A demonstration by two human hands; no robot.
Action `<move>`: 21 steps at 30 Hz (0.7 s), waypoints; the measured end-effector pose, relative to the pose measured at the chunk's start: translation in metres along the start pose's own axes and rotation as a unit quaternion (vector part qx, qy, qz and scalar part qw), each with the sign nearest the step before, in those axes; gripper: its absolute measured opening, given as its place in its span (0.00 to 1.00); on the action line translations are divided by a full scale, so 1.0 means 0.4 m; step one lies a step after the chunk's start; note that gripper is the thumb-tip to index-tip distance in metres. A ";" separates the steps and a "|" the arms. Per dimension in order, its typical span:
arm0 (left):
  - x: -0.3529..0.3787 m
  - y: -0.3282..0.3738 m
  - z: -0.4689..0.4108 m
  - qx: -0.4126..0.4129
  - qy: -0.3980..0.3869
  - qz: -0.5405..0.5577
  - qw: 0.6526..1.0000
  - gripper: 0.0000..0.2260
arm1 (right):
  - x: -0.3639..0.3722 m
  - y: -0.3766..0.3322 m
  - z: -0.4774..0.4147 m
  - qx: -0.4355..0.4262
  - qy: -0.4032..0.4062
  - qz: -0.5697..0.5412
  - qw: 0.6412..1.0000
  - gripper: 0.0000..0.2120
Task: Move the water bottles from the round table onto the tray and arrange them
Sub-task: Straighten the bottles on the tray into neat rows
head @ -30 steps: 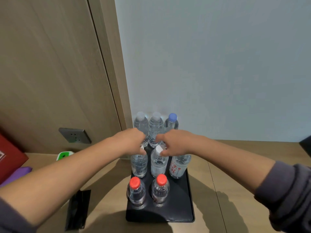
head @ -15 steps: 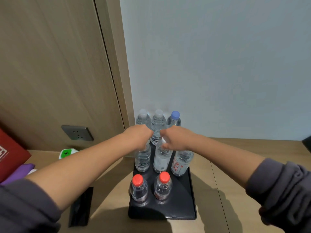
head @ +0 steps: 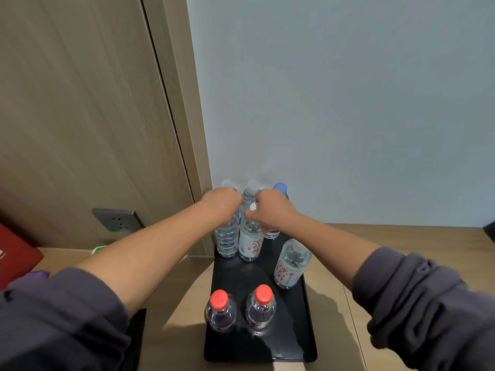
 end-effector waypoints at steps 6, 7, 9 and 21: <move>0.021 -0.004 0.001 -0.027 0.001 -0.001 1.000 0.15 | 0.019 -0.020 -0.010 0.001 -0.029 0.021 0.999 0.12; 0.025 -0.005 0.002 -0.032 0.002 0.001 0.999 0.15 | 0.024 -0.022 -0.009 -0.004 -0.053 0.033 0.998 0.11; 0.032 -0.005 0.004 -0.042 0.005 0.003 0.999 0.14 | 0.031 -0.026 -0.004 -0.011 -0.096 0.043 0.994 0.08; 0.029 0.002 0.005 -0.043 0.047 -0.019 0.998 0.10 | 0.038 -0.019 0.001 -0.031 -0.019 -0.011 0.999 0.10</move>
Point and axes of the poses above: each hand's wrist, its own z-axis away from the middle knuckle, its own x-axis out of the palm, y = z × x, the point moved 8 cm from there along -z, towards the middle knuckle, and after that the axes turned 10 degrees about y, right-handed, at the moved point
